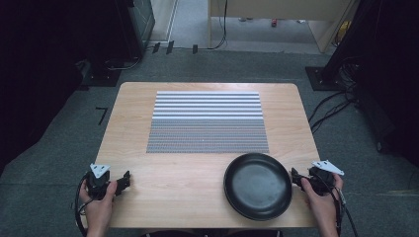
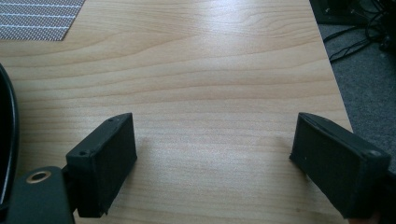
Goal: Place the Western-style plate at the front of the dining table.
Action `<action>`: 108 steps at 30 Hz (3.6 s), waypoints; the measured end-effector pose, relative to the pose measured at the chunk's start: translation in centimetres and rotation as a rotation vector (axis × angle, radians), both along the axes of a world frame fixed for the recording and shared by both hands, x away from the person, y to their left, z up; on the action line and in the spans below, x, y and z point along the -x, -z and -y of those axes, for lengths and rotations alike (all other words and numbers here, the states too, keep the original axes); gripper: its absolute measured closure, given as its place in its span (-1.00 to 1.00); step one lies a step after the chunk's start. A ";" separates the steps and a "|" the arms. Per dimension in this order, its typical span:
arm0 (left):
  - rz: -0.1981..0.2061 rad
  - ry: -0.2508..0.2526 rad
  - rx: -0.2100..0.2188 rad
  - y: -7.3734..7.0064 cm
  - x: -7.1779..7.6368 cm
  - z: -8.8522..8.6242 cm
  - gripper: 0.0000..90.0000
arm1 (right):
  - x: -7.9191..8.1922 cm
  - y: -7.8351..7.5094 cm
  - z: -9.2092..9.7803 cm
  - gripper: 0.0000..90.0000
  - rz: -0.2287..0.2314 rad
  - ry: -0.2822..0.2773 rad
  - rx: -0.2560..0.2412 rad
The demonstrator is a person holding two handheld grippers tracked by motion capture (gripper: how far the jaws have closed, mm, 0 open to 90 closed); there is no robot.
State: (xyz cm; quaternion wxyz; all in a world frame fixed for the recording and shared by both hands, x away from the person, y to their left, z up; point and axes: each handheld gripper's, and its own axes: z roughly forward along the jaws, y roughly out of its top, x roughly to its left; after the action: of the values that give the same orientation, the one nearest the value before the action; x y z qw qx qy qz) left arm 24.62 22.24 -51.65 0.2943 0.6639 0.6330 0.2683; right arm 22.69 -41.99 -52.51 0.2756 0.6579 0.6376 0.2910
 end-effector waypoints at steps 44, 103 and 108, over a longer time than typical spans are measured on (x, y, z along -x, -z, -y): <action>0.081 0.205 0.163 -3.3 0.6 9.6 -0.69 | 3.1 -5.2 -0.8 -0.46 0.182 0.085 -0.124; 0.005 0.564 0.258 -3.5 0.8 27.0 -0.66 | 4.2 -3.8 -3.2 0.55 0.156 -0.119 -0.297; 0.002 0.601 0.261 -3.2 1.4 27.5 -0.44 | 4.3 -3.7 -3.5 0.68 0.137 -0.103 -0.334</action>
State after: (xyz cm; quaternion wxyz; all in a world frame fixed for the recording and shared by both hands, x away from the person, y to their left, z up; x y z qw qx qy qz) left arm 23.25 -5.21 -48.41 0.4436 0.7774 0.4375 0.0867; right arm 18.39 -38.44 -48.84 0.1899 0.6396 0.5931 0.4507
